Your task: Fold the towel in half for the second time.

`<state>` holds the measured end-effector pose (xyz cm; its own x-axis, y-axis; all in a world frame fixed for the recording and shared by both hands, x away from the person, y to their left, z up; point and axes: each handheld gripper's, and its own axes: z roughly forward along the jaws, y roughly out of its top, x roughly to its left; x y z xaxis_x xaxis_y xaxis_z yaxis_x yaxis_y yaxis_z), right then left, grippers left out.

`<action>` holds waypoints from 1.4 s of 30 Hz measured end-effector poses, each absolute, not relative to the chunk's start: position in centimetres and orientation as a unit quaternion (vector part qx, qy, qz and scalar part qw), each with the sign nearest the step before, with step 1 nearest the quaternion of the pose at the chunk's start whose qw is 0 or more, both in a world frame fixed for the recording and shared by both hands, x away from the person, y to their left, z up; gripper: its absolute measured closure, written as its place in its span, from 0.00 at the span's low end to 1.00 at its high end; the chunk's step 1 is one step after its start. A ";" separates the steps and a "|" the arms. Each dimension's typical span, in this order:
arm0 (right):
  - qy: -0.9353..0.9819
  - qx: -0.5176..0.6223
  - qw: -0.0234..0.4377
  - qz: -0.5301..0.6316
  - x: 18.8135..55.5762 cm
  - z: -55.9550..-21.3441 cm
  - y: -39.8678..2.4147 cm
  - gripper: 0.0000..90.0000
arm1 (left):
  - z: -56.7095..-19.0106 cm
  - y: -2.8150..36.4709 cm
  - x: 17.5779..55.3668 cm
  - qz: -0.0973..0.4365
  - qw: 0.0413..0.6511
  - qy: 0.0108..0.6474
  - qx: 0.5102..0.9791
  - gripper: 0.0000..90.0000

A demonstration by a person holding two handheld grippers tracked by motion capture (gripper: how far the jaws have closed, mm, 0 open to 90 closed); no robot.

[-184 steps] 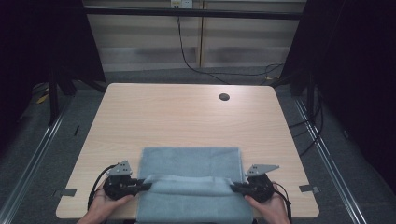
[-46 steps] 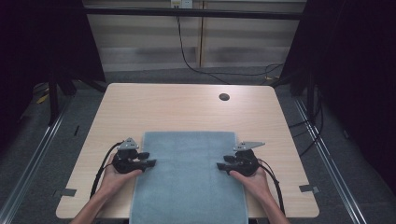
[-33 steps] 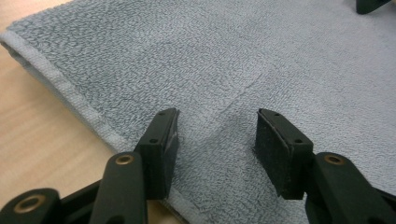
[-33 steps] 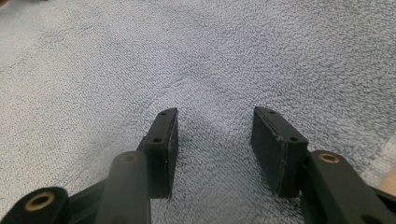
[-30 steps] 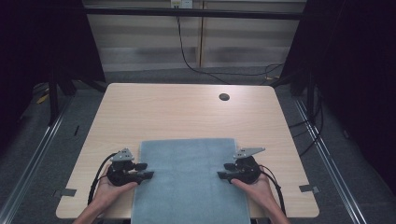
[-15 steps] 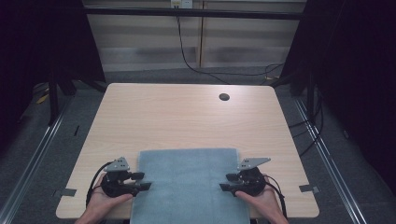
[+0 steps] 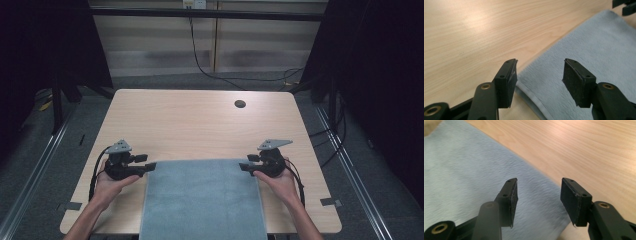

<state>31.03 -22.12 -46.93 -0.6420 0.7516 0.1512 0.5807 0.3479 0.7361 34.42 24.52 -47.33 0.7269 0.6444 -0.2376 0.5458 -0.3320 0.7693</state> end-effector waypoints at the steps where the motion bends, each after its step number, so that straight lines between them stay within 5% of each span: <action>1: 0.814 0.409 0.110 0.397 31.6 -47.1 -22.2 0.53 | -47.5 24.5 34.9 0.063 0.443 0.370 0.814 0.48; 20: 0.803 0.440 0.094 0.392 33.7 -49.9 -23.6 0.55 | -50.2 22.7 35.6 0.056 0.400 0.366 0.838 0.46; 27: 0.811 0.432 0.082 0.387 33.6 -50.4 -23.1 0.67 | -50.4 23.0 35.2 0.052 0.410 0.358 0.837 0.62; 28: 0.811 0.429 0.074 0.391 33.4 -50.5 -23.1 0.80 | -50.5 23.1 35.1 0.046 0.413 0.356 0.837 0.73; 33: 0.809 0.426 0.062 0.401 33.1 -50.1 -22.9 0.93 | -50.4 23.3 34.5 0.043 0.426 0.348 0.834 0.88; 42: 0.777 0.428 0.060 0.458 33.3 -47.6 -23.8 0.95 | -48.1 24.5 35.5 0.033 0.481 0.361 0.798 0.90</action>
<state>33.34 -23.77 -47.55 -0.6267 0.7197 0.2987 0.6098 0.2143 0.7630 35.50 24.53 -48.10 0.7367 0.6087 -0.2946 0.5443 -0.2754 0.7924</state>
